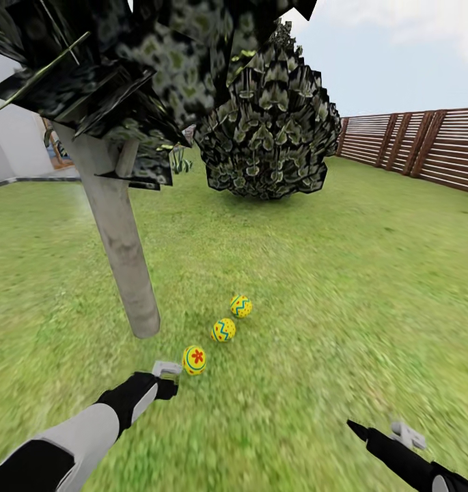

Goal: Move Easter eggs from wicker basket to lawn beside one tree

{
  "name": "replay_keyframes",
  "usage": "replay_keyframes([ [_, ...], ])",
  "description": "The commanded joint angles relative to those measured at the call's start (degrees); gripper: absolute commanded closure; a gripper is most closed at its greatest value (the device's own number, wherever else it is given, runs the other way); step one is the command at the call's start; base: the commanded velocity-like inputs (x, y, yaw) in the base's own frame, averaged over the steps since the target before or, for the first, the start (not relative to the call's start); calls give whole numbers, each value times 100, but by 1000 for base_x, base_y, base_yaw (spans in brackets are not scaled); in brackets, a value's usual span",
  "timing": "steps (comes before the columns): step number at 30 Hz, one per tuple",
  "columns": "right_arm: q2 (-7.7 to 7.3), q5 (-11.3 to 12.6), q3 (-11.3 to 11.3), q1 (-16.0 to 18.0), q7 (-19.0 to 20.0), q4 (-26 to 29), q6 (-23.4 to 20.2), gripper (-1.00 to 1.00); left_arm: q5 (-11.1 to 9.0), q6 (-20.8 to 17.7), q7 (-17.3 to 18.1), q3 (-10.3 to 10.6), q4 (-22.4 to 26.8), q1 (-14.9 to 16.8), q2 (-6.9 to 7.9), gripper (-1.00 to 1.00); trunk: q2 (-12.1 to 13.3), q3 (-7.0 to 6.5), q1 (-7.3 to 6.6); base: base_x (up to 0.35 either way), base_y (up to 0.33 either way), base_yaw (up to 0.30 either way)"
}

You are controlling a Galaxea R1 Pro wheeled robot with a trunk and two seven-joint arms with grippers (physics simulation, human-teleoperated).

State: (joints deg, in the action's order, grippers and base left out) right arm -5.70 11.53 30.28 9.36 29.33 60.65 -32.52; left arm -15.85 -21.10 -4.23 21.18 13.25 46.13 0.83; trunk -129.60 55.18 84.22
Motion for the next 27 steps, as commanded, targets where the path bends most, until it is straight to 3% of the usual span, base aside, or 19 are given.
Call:
replay_keyframes([
  [1, 4, 34, 12, 2, -3, -19, -43, -100, -58, 4, -35, 53, 13, -42, 2, -100, 39, -13, -24, 0, 0, 0],
  [7, 19, 33, 4, -1, -249, -354, 78, -100, -56, 331, -34, 284, 1, -458, 2, -100, 280, -121, -155, 0, 0, 0],
  [12, 20, 33, -24, -1, -555, -808, 538, -100, -52, 545, -39, 327, -12, -675, 6, -100, 481, -211, -265, 0, 0, 0],
  [20, 2, 22, -43, -1, -651, -1678, 1174, -100, -50, 924, -42, 349, -15, -1097, 20, -100, 801, -355, -441, 0, 0, 0],
  [24, 17, -242, -34, -1, -666, -2191, 1512, -100, -50, 1109, -41, 351, -16, -1293, 28, -100, 962, -426, -529, 0, 0, 0],
  [25, 22, -380, -13, 1, -679, -2576, 1890, -100, -50, 1263, -41, 356, -21, -1470, 44, -100, 1002, -444, -551, 0, 0, 0],
  [27, 13, -430, -3, -2, -685, -2952, 2181, -100, -50, 1366, -42, 358, -26, -1581, 50, -100, 1082, -480, -595, 0, 0, 0],
])
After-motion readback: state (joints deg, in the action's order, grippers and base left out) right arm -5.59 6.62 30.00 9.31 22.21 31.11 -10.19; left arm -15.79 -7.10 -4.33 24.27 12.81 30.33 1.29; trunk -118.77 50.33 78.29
